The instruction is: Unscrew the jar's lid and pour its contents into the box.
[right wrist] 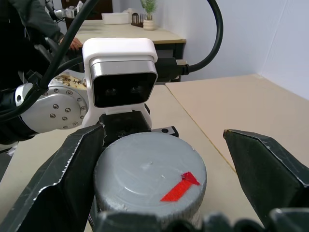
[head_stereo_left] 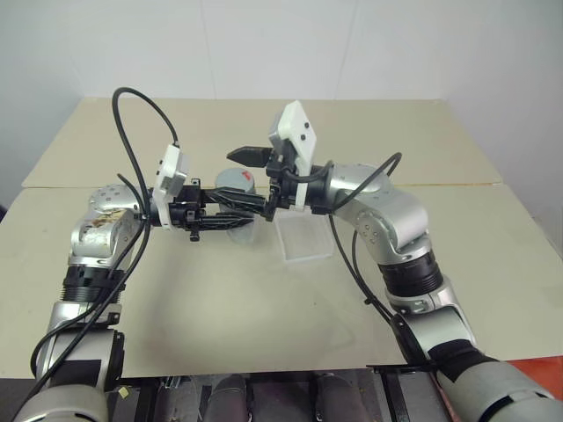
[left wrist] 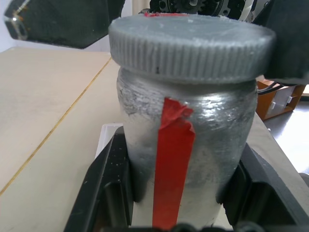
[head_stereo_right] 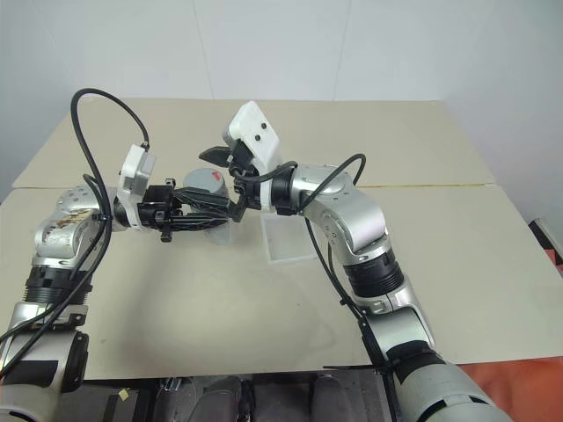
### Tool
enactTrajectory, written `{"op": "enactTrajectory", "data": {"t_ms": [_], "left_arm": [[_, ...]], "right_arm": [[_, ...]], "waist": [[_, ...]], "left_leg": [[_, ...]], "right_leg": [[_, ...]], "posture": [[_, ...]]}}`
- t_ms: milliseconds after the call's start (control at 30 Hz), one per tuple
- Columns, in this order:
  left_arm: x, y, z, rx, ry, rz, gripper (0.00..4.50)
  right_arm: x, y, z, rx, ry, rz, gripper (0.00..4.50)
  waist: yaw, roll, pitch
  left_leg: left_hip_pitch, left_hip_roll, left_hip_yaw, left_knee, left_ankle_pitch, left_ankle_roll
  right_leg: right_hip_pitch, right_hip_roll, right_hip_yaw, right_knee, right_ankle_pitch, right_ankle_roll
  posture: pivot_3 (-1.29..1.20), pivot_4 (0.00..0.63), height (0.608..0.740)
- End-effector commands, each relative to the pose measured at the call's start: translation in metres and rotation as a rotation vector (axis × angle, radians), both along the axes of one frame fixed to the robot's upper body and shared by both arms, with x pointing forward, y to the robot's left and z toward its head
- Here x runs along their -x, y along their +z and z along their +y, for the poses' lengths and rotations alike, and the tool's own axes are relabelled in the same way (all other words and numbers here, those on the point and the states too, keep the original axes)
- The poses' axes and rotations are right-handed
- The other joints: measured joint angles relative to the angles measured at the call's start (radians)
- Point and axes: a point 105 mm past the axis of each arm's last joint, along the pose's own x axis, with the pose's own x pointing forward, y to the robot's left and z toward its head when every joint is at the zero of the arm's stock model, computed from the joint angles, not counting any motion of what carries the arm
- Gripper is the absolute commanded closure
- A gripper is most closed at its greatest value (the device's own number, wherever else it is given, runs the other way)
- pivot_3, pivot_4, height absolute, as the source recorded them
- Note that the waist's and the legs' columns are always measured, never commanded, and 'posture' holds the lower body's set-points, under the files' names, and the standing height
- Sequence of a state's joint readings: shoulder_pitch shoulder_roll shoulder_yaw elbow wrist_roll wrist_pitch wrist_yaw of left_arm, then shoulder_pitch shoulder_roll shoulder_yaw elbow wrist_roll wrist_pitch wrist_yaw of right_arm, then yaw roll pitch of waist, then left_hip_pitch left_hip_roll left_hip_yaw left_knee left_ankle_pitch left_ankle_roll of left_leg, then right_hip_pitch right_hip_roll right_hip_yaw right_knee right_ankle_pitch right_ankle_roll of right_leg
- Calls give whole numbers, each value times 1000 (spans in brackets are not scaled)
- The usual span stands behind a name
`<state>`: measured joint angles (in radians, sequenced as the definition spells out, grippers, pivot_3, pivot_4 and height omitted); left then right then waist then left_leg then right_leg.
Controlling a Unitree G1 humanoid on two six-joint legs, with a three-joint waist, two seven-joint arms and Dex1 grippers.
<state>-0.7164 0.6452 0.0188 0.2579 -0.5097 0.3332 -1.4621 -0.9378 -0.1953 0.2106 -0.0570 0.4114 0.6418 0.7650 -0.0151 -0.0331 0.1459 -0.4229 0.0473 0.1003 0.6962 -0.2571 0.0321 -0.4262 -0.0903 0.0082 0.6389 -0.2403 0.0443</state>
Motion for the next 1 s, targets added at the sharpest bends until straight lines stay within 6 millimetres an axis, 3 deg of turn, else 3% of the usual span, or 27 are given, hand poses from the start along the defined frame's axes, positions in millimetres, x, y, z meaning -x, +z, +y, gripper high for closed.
{"op": "enactTrajectory", "data": {"t_ms": [33, 1000], "left_arm": [[2, 11, 6, 1, 3, -42, 2564], [7, 10, 12, -10, 1, -28, 2564]], "right_arm": [[-2, 9, -12, -17, -33, -38, 24], [-1, 7, -52, -37, -113, -27, 24]], "waist": [[0, 0, 0], [1, 0, 0]], "left_leg": [[0, 0, 0, 0, 0, 0], [0, 0, 0, 0, -1, 1]], "right_leg": [[0, 0, 0, 0, 0, 0], [0, 0, 0, 0, 0, 0]], "posture": [[0, 150, 740], [0, 150, 740]]}}
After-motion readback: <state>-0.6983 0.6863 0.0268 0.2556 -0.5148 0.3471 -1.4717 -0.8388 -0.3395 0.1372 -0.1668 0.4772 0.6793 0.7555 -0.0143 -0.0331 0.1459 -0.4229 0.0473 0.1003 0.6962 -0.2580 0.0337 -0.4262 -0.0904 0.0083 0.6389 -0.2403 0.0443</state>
